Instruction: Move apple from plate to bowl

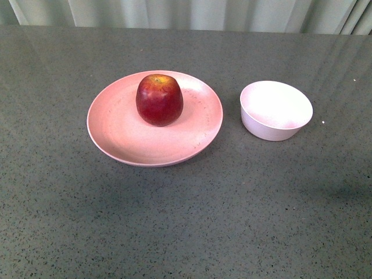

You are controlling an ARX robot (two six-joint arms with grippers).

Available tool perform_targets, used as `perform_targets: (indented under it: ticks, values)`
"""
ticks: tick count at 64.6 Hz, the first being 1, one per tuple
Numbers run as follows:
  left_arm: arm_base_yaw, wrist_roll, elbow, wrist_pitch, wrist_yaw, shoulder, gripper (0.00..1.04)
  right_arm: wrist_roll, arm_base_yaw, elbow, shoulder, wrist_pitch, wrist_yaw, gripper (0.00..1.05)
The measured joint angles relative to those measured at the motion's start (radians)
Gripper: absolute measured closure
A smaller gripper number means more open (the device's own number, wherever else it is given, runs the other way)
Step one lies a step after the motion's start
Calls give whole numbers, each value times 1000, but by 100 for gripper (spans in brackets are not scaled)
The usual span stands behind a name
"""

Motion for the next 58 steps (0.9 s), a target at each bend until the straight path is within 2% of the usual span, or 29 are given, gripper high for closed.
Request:
perform_targets:
  ticks: [5,27,39,55,58]
  values:
    - [0,0,0,0,0,0,9,0,0,0,-102,-120,0,103]
    - [0,0,0,0,0,0,9,0,0,0,-135,-132,0,103]
    - [0,0,0,0,0,0,9,0,0,0,-135,-132,0,65]
    - [0,0,0,0,0,0,9,0,0,0,-135,-132,0,21]
    - [5,-5,27,-76,38,34,9,0,0,0,-135,-132,0,14]
